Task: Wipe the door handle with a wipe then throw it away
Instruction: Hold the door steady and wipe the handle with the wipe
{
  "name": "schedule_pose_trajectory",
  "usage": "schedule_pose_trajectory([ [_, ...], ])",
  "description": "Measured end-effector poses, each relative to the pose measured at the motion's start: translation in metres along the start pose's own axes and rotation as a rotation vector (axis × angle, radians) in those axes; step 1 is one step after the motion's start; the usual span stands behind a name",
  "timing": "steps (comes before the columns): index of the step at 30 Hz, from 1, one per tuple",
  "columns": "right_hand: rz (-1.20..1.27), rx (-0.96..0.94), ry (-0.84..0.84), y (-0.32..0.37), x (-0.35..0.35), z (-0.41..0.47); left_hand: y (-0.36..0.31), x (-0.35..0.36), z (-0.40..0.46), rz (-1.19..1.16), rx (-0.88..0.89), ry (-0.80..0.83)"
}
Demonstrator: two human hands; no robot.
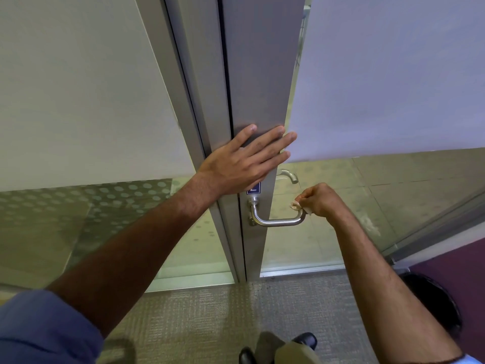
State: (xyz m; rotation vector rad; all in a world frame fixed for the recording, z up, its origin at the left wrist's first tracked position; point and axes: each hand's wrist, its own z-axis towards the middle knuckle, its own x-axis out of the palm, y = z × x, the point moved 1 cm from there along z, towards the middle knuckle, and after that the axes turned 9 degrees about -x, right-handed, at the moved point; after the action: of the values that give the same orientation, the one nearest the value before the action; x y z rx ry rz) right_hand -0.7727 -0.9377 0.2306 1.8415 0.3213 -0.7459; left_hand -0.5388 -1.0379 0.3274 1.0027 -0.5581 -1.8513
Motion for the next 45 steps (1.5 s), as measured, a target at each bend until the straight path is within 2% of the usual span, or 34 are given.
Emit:
schedule_pose_trajectory([
  [11, 0.948, 0.239, 0.037, -0.058, 0.012, -0.010, 0.002, -0.002, 0.001, -0.005, 0.026, -0.011],
  [13, 1.082, 0.300, 0.055, -0.066, 0.030, -0.019, 0.002, -0.002, 0.001, -0.006, 0.027, -0.009],
  [17, 1.405, 0.373, 0.226, -0.057, 0.092, -0.053, 0.001, -0.002, 0.002, -0.027, -0.009, -0.032],
  [19, 1.573, 0.392, 0.219, -0.042, 0.121, -0.062, 0.000, -0.002, 0.002, -0.037, -0.020, -0.042],
  [21, 1.690, 0.420, 0.143, -0.024, 0.139, -0.063, 0.000, -0.002, 0.001, -0.030, -0.014, -0.037],
  [25, 1.836, 0.506, 0.026, 0.013, 0.156, -0.057, 0.001, -0.003, 0.001, -0.037, -0.015, -0.035],
  [30, 1.902, 0.514, -0.143, 0.033, 0.161, -0.053, 0.002, -0.005, 0.002, -0.036, -0.020, -0.051],
  [33, 1.998, 0.531, -0.124, 0.031, 0.158, -0.056, 0.002, -0.006, 0.003, -0.027, -0.011, -0.048],
  [37, 1.915, 0.461, -0.037, 0.014, 0.144, -0.070, 0.002, -0.005, 0.002, -0.030, -0.006, -0.049],
  [41, 1.906, 0.447, -0.039, -0.032, 0.125, -0.089, 0.001, -0.003, 0.002, -0.025, -0.009, -0.049],
  [43, 1.943, 0.430, -0.083, -0.054, 0.109, -0.090, 0.000, -0.002, 0.001, -0.026, -0.006, -0.047],
  [45, 1.771, 0.397, -0.235, -0.068, 0.089, -0.078, 0.001, -0.002, 0.001, -0.023, -0.004, -0.046],
])
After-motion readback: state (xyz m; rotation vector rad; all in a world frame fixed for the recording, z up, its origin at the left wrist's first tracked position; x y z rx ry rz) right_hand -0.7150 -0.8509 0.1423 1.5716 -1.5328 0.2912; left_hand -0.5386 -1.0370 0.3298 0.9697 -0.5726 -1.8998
